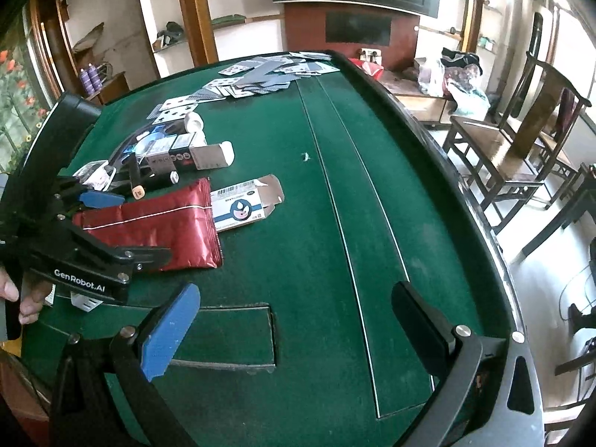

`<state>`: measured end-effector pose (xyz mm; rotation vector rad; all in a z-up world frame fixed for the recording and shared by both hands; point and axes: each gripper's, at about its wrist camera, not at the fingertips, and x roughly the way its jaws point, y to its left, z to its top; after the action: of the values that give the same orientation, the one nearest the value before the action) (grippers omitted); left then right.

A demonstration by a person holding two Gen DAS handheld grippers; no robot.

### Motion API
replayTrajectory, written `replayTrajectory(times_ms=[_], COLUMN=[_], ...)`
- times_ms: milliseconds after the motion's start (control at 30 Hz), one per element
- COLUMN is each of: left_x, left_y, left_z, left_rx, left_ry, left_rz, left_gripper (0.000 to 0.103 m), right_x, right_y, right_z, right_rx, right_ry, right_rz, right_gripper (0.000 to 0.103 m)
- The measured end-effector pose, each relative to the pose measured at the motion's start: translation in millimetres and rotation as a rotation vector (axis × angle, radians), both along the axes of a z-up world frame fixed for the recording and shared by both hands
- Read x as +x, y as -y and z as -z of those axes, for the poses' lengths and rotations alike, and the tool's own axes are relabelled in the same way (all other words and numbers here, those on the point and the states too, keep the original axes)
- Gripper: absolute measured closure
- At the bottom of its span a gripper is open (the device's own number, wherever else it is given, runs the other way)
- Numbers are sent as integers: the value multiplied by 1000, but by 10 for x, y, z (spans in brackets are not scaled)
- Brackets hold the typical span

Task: Organize objects
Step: 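Reach the left tool to the red foil bag and close on it, then lift the red bag with the left tool while the right tool grasps the white-blue box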

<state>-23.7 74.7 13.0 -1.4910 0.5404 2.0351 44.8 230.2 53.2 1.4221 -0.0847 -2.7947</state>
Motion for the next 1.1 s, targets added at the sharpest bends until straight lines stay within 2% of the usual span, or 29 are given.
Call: replayTrajectory(times_ms=[100,133,167,233,400,467,733,800,867,1100], left_x=[112,144,180,203,305,328,452,498,552,661], left_y=[-40,-36,-34,-16,-10,37,317,422,526,678], left_z=[6,5,-8,-21,-75,-113,-221,-262,-313,-292], left_rx=[-39,-40,-37,-15,5,34,122,154,183,216], left_ry=[-28,-36,-43,-20,-21,-13,19,35,43,64], left_rz=[81,95,112,111,109,84,-80,-120,-159,-259], left_gripper=[5,14,27,34,48,58,71,74,84,84], right_x=[-35,-57,-79,-131,-252,-295,-501,-588,-666,-972], right_y=[-15,-23,-28,-36,2,22,94,165,250,617], right_z=[-9,-25,-41,-75,-143,-160,-91,-41,-1,124], right_rx=[-5,-5,-3,-1,2,10,-9,-1,22,141], right_ry=[3,0,-3,-11,-20,-25,12,27,40,94], right_rz=[-10,-14,-15,-18,-57,-85,-200,-277,-360,-653], right_gripper=[0,0,0,0,0,0,0,0,0,5])
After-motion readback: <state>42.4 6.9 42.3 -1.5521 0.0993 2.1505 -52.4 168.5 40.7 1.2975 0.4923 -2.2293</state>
